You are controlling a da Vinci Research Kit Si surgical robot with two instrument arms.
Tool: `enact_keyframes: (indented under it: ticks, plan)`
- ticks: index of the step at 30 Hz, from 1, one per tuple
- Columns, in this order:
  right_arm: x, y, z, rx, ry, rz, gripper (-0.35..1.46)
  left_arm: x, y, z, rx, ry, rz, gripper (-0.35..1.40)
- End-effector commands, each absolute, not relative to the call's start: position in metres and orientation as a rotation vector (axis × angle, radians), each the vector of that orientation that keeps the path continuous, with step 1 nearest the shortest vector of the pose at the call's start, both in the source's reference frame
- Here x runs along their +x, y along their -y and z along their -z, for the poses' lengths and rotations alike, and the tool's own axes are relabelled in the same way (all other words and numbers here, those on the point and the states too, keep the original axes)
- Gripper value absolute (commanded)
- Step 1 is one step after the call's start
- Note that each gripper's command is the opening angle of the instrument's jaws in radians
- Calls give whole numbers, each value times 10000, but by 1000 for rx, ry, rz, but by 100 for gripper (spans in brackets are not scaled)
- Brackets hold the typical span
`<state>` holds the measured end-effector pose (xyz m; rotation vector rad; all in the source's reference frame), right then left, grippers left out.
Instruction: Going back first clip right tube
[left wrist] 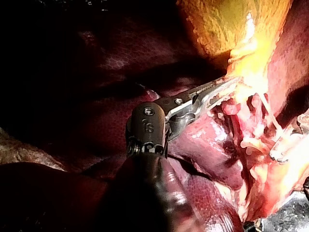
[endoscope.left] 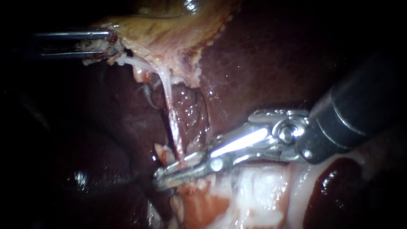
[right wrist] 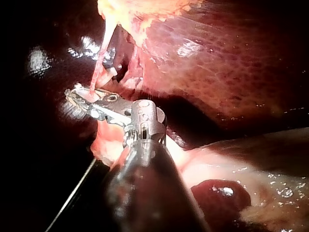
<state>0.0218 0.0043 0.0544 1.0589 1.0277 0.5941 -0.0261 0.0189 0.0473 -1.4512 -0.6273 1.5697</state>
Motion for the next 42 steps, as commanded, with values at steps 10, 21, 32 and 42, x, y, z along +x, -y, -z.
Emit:
enact_keyframes:
  ticks: [10,21,32,42]
  plan:
    - [230,-35,-558,974,-1106,-506,43,-262,-188,-473,-1451,627,-1570,-35]
    - [211,-24,-572,569,-1184,-430,50,-261,-187,-473,-1451,626,-1570,-35]
    - [135,-33,-559,461,-1221,-307,50,-259,-187,-473,-1452,628,-1571,-35]
    - [84,-52,-542,414,-1182,-239,50,-259,-187,-473,-1452,628,-1571,-35]
